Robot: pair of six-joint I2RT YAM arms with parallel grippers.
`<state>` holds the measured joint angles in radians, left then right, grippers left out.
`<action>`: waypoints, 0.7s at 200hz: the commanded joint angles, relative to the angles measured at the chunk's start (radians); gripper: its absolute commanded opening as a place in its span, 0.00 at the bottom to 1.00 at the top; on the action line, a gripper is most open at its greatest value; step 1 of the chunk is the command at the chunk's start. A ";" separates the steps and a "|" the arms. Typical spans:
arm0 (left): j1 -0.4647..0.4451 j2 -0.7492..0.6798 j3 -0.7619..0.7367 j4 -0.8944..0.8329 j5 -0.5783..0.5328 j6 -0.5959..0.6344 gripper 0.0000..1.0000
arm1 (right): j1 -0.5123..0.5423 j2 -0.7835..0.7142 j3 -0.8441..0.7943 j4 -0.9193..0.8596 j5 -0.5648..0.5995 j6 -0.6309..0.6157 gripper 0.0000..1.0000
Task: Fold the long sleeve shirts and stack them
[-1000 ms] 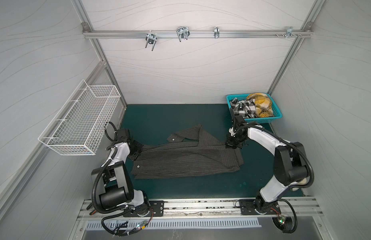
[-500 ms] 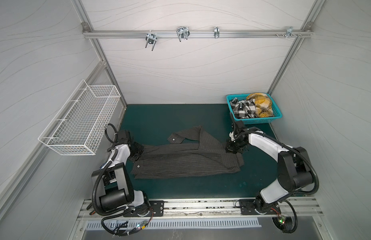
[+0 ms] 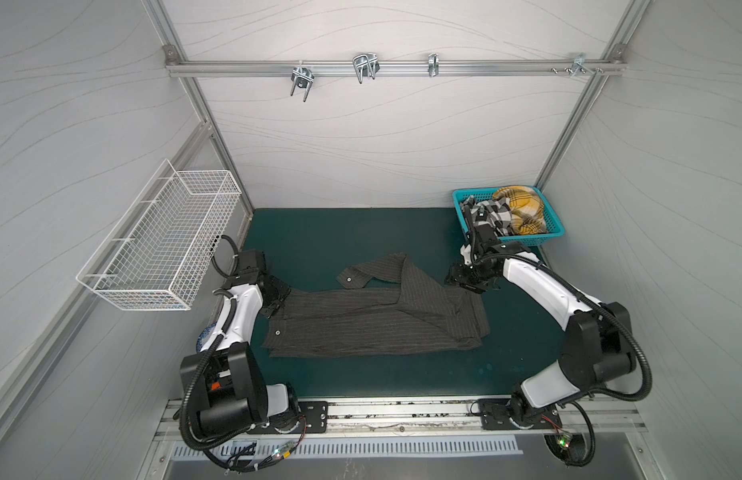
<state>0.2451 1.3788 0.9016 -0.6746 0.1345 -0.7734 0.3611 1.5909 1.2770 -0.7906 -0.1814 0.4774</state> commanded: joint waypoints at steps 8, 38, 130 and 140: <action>-0.012 0.126 -0.004 0.018 0.033 0.000 0.20 | 0.053 0.157 0.210 -0.045 -0.045 -0.088 0.66; -0.012 0.168 0.000 0.005 -0.016 0.030 0.06 | 0.118 0.381 0.494 -0.134 0.073 -0.187 0.68; -0.013 0.281 -0.013 0.004 -0.051 0.086 0.00 | 0.154 0.883 0.978 -0.161 0.096 -0.285 0.70; -0.012 0.287 -0.011 0.003 -0.046 0.085 0.00 | 0.157 0.901 0.990 -0.155 0.096 -0.287 0.62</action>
<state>0.2310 1.6299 0.8997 -0.6579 0.1123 -0.7063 0.5053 2.4477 2.1994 -0.9001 -0.0837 0.2165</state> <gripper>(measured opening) 0.047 0.687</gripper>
